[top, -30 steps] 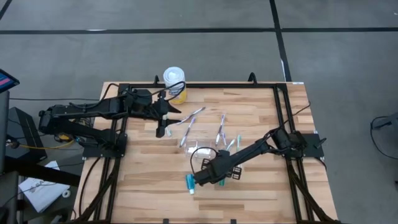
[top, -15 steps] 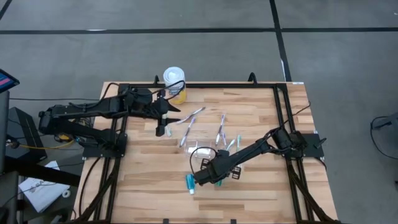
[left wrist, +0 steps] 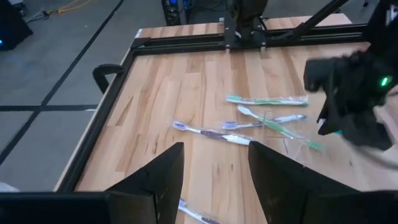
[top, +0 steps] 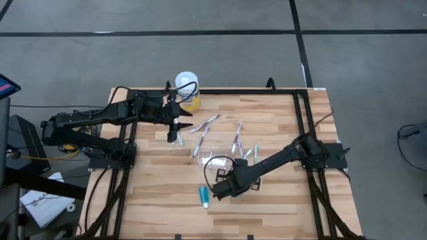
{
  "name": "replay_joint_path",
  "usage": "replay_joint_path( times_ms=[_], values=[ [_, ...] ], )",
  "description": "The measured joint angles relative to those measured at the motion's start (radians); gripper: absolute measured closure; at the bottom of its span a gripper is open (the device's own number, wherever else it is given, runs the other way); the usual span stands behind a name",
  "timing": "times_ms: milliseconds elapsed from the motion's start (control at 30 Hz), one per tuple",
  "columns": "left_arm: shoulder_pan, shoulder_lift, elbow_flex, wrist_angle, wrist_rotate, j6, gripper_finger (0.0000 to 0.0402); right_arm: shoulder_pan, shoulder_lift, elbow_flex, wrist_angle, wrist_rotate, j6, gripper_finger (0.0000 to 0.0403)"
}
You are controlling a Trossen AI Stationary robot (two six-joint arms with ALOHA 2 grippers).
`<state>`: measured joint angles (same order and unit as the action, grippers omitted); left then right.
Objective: Pick & Place toothbrushing station
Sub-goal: Put the mouthwash into the middle compartment of the transparent organizer
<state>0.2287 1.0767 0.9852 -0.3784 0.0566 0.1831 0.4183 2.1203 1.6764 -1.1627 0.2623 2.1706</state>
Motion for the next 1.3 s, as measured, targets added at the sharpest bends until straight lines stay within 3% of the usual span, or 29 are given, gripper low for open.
replay_joint_path(
  times_ms=[200,600,1000,1300],
  values=[
    [0.000,0.000,0.000,0.006,0.000,-0.004,0.0229,0.041,-0.104,0.052,-0.032,0.164,-0.037,0.0322],
    [0.000,0.000,0.000,0.021,0.000,-0.007,0.0229,0.036,-0.158,0.246,-0.086,0.641,-0.274,0.0322],
    [0.000,0.000,0.000,0.020,0.000,-0.006,0.0229,-0.053,-0.157,0.263,-0.026,0.947,-0.502,0.0322],
    [0.009,0.000,0.000,0.023,-0.012,-0.001,0.0229,-0.062,-0.146,0.264,0.059,1.083,-0.688,0.0322]
  ],
)
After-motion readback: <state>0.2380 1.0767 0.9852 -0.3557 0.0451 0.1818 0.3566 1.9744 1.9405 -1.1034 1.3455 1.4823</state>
